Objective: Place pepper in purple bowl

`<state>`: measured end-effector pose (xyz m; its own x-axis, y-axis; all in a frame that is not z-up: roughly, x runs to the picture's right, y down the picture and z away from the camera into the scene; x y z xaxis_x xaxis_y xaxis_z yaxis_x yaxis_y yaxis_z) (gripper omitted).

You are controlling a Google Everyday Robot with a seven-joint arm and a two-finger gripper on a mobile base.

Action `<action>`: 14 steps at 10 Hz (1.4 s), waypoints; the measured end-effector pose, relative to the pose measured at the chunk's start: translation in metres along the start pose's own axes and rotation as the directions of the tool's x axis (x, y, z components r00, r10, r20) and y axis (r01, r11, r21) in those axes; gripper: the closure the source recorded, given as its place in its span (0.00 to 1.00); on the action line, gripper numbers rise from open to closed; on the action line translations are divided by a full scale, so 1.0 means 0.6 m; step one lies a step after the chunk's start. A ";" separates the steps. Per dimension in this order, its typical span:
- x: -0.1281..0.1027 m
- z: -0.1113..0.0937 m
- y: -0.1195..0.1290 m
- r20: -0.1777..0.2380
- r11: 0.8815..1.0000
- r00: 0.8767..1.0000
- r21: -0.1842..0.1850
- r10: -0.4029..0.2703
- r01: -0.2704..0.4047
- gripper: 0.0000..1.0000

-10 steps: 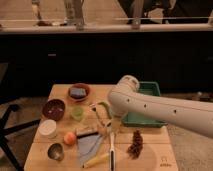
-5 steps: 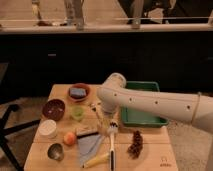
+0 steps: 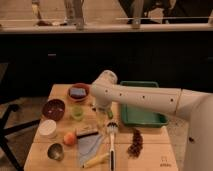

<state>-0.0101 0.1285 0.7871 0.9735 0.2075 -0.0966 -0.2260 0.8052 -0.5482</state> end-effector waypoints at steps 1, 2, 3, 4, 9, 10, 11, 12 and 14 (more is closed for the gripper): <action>0.005 0.003 -0.007 -0.007 1.000 1.000 0.012 0.017 -0.017 0.20; 0.007 0.005 -0.012 -0.006 0.999 1.000 0.026 0.029 -0.029 0.20; 0.015 0.010 -0.020 -0.003 0.997 0.998 0.048 0.055 -0.055 0.20; 0.025 0.017 -0.026 -0.001 0.996 0.997 0.055 0.077 -0.077 0.20; 0.029 0.063 -0.049 -0.004 0.993 0.994 0.040 0.111 -0.111 0.20; 0.026 0.076 -0.054 -0.004 0.993 0.994 0.031 0.114 -0.113 0.20; 0.026 0.083 -0.059 -0.005 0.993 0.993 0.027 0.118 -0.118 0.20; 0.025 0.091 -0.064 -0.005 0.992 0.992 0.023 0.123 -0.122 0.20; 0.023 0.104 -0.080 -0.004 0.991 0.991 0.017 0.133 -0.133 0.20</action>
<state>0.0118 0.1273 0.8641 0.9350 0.3102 -0.1721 -0.3538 0.7801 -0.5161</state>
